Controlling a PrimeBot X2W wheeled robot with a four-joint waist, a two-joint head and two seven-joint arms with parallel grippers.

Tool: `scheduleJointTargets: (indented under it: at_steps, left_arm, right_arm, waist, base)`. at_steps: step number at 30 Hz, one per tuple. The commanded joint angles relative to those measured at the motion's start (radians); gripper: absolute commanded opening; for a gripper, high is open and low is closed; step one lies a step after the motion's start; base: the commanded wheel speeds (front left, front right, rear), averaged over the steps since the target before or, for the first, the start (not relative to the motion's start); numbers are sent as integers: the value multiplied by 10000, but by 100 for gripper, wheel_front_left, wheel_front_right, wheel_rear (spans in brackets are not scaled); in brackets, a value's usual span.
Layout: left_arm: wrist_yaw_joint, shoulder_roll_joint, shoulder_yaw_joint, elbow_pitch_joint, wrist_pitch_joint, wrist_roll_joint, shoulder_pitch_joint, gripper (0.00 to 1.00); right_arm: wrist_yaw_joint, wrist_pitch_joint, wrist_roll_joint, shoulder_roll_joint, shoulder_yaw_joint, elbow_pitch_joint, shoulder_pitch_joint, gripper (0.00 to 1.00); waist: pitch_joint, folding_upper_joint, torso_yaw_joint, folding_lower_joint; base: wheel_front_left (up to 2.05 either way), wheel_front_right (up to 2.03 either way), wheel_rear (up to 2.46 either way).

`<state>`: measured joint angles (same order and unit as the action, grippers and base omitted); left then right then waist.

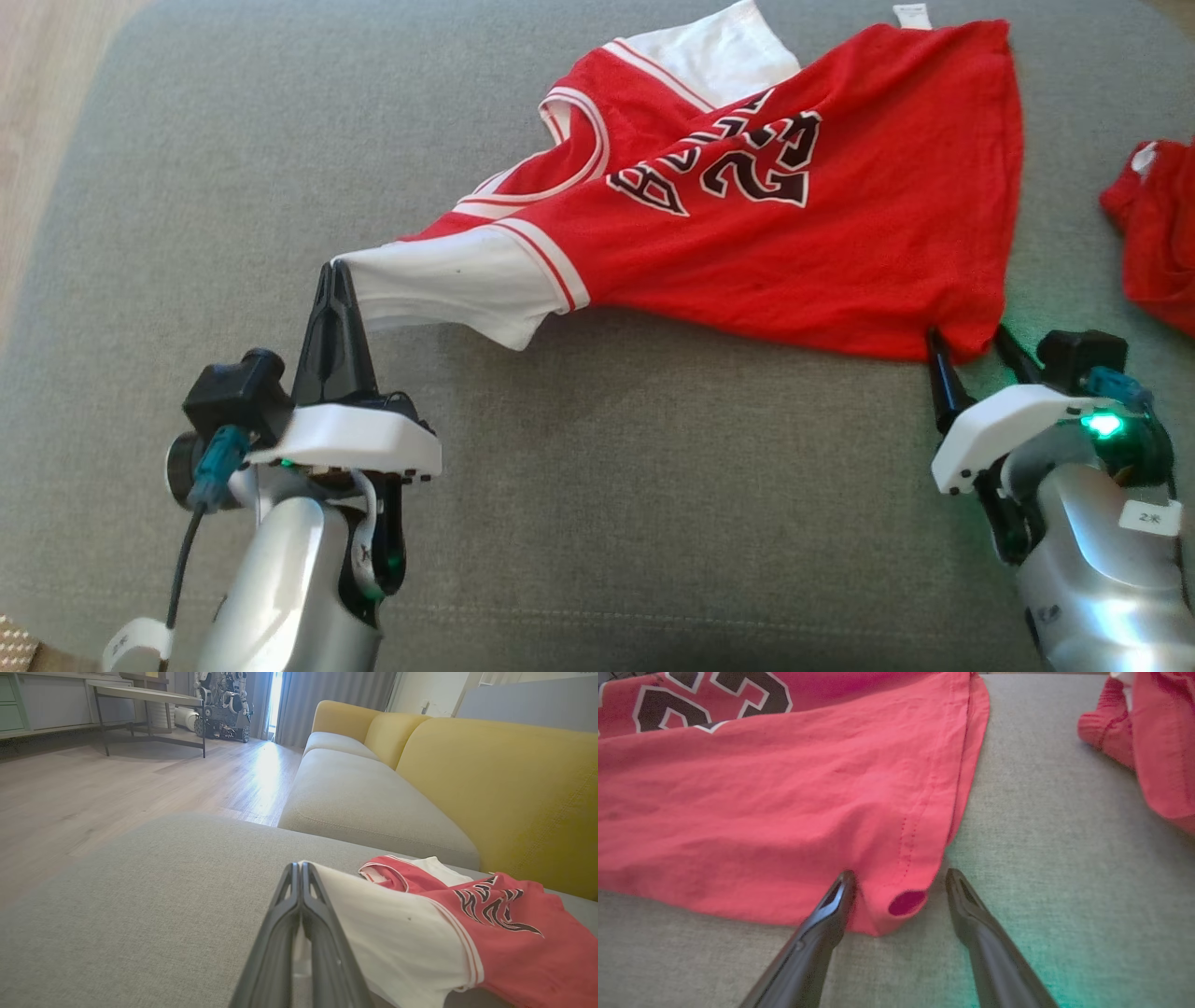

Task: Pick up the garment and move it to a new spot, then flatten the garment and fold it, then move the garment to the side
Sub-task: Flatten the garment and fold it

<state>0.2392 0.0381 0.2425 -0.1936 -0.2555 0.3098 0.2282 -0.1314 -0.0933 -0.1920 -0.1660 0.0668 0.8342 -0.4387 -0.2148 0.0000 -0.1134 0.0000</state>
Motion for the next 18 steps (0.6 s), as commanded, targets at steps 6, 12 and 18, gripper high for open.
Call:
scheduleJointTargets:
  at_steps: [6,12,18]
  left_arm:
    - [71,122,-342,290,-62,34,207,0]
    - [54,122,-366,254,-62,61,58,0]
    - [-151,122,-607,488,-63,-51,-187,0]
  right_arm:
    - [7,616,-951,-102,1064,-192,223,0]
    - [7,854,-1549,-572,1550,-1000,379,0]
    - [7,1759,-2110,-1623,2316,-2782,534,0]
  waist:
    - [313,0,199,0]
    - [754,0,340,0]
    - [1476,0,559,0]
  base:
    - [0,0,0]
    - [0,0,0]
    - [0,0,0]
